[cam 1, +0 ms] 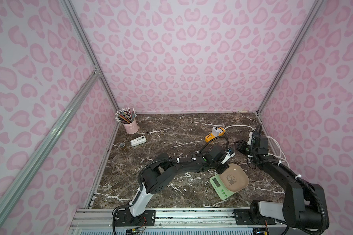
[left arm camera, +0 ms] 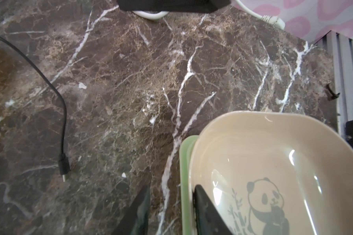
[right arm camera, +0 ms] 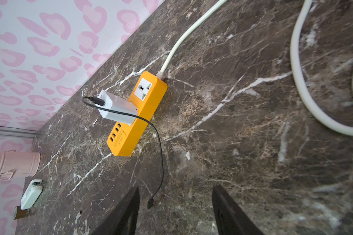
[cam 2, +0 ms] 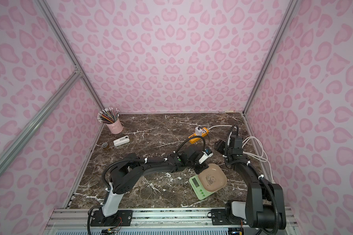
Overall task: Charge the electronic scale
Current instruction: Move the electronic scale to the center of the board.
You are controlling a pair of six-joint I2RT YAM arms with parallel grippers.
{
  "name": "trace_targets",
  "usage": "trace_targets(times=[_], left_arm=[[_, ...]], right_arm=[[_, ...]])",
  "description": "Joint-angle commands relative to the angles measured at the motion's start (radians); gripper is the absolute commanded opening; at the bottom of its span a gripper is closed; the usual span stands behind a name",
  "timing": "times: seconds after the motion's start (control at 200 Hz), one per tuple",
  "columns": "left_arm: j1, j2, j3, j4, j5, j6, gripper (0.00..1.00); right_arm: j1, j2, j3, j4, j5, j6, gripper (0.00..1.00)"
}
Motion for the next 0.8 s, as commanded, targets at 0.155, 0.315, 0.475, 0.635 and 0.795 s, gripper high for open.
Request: trace_targets(times=[0.155,0.315,0.475,0.635,0.795], left_arm=[[0.002,-0.007,-0.015,0.001,-0.031,0.005,0.17],[0.004,-0.064,-0.082,0.049,-0.106,-0.023,0.10],[0.053,-0.166,-0.225,0.115,-0.129,-0.065,0.06],[0.144,-0.275,-0.386,0.164,-0.153,-0.141,0.05],[0.249,-0.375,-0.529,0.213,-0.192,-0.247,0.05]], right_arm=[[-0.003,0.005,0.005,0.037,-0.011,0.000,0.61],[-0.003,0.007,-0.005,0.046,-0.014,-0.001,0.61],[-0.001,0.010,-0.031,0.085,-0.042,0.017,0.59],[0.011,0.038,-0.053,0.139,-0.071,0.041,0.58],[0.041,0.095,-0.075,0.227,-0.099,0.064,0.57]])
